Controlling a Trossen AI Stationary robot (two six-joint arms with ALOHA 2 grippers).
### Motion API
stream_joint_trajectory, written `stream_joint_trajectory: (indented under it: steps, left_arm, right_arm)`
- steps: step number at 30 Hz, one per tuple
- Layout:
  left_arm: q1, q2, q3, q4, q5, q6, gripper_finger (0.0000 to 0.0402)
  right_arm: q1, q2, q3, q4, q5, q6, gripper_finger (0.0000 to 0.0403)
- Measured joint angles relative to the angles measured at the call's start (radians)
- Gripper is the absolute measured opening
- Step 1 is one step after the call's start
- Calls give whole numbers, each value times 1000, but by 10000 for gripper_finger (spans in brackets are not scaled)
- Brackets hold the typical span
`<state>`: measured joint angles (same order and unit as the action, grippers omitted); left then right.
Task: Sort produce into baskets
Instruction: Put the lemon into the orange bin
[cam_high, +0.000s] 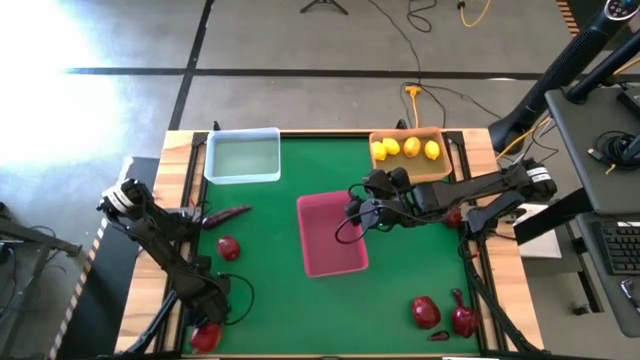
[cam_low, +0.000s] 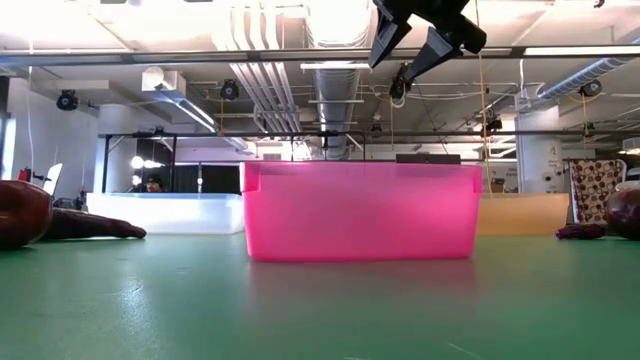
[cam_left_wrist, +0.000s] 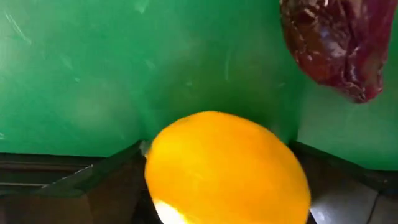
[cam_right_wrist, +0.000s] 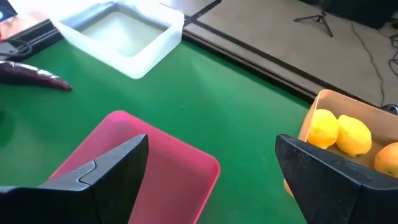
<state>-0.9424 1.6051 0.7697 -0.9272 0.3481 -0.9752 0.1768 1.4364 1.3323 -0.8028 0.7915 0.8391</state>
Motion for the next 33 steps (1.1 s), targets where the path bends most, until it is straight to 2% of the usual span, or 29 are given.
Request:
stream_joint_trajectory:
  steps: [11, 19, 28, 33]
  left_arm:
    - [1, -4, 0, -25, -30, 40, 283]
    - [2, -18, 61, -155, -46, 33, 275]
    - [13, -37, 259, -464, -245, 98, 274]
    - [53, -77, 346, -482, -443, 120, 274]
  right_arm:
    - [2, -1, 0, 0, -15, -13, 343]
    - [2, -2, 0, 2, -49, -29, 343]
    - [22, 6, 0, 77, -93, -85, 338]
    - [113, 50, -1, 233, -93, -164, 320]
